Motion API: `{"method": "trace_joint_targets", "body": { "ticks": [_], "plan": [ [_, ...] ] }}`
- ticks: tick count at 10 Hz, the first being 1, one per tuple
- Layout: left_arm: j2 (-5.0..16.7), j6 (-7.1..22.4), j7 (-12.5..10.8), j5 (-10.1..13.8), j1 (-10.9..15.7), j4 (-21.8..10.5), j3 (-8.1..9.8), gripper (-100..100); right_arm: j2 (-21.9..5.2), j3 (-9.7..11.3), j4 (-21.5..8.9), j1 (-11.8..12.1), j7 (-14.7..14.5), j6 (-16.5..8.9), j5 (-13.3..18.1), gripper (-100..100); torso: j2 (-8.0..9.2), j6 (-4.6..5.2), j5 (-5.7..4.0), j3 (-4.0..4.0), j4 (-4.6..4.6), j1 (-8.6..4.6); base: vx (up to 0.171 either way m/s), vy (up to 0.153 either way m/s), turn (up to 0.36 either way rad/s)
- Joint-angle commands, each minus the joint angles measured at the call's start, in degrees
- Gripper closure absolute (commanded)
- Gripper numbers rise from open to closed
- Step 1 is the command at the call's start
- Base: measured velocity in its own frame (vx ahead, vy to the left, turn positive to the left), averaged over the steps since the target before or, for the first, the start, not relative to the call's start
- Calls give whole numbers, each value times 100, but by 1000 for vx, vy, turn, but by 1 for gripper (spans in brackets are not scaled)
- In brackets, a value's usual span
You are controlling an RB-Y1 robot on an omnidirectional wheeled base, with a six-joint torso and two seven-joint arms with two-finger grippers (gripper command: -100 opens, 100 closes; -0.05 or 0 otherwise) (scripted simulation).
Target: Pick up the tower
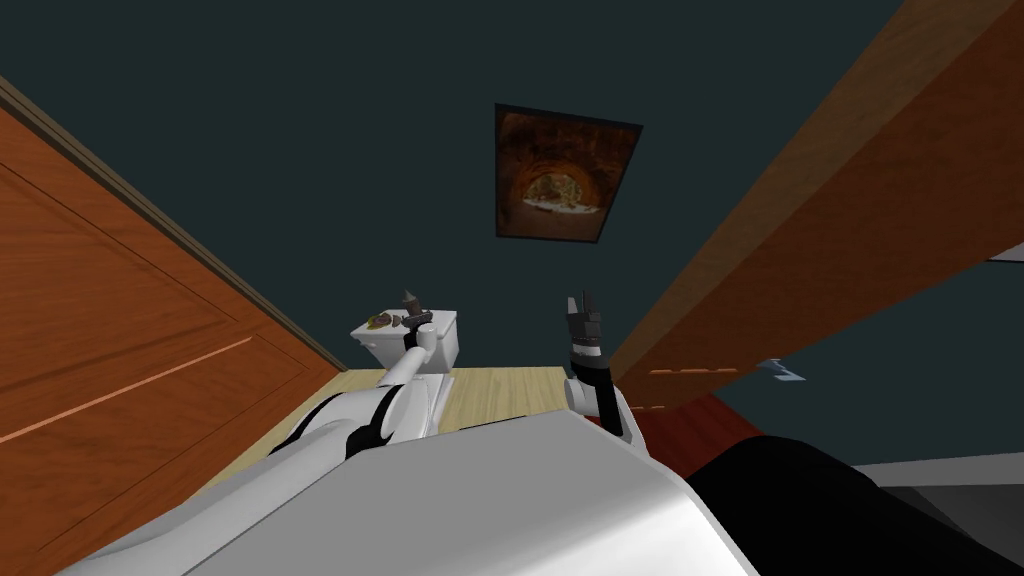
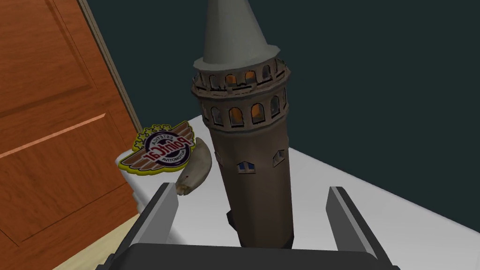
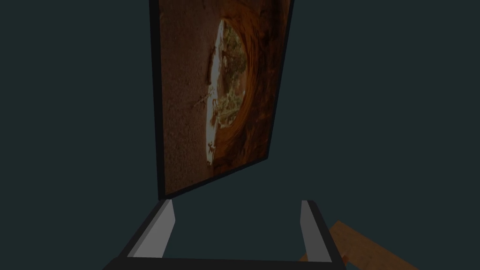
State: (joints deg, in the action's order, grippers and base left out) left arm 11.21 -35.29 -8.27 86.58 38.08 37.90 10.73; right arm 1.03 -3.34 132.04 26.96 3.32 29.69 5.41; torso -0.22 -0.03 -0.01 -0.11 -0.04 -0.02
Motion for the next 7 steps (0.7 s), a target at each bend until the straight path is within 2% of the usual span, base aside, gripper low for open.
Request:
{"method": "trace_joint_targets", "body": {
  "ticks": [1, 2, 3, 4, 5, 6, 7],
  "plan": [
    [15, -52, 47, 170, 134, -96, 92, -100, 0, 0, 0, 0, 0, 0, 0, 0, 0, 0, 0, 0, 0, 0, 53, 2, 25],
    [51, -90, 58, 278, 254, -187, 154, -100, 0, 0, 0, 0, 0, 0, 0, 0, 0, -1, 1, 0, 0, 5, 78, 26, 41],
    [51, -90, 58, 278, 254, -187, 154, -100, 0, 0, 0, 0, 0, 0, 0, 0, -8, -1, 3, -4, -1, 13, 76, 27, 14],
    [30, -64, 162, 297, 204, -84, 174, -100, 0, 0, 0, 0, 0, 0, 0, 0, -8, -1, 4, -5, -3, 15, 29, 10, -1],
    [34, -70, 143, 295, 212, -99, 172, 0, 0, 0, 0, 0, 0, 0, 0, 0, 4, -1, 4, 1, -1, 11, 6, 2, 0],
    [288, 217, -100, 275, -75, 157, 395, -100, 0, 0, 0, -1, 0, 0, 0, 0, 14, 0, 3, 7, 2, 7, 75, -89, -94],
    [288, 262, -104, 275, 5, -233, 395, -100, 1, 1, 0, 0, 0, 0, 0, 0, -3, 0, -3, -1, -1, -18, 96, -115, -28]
  ]
}}
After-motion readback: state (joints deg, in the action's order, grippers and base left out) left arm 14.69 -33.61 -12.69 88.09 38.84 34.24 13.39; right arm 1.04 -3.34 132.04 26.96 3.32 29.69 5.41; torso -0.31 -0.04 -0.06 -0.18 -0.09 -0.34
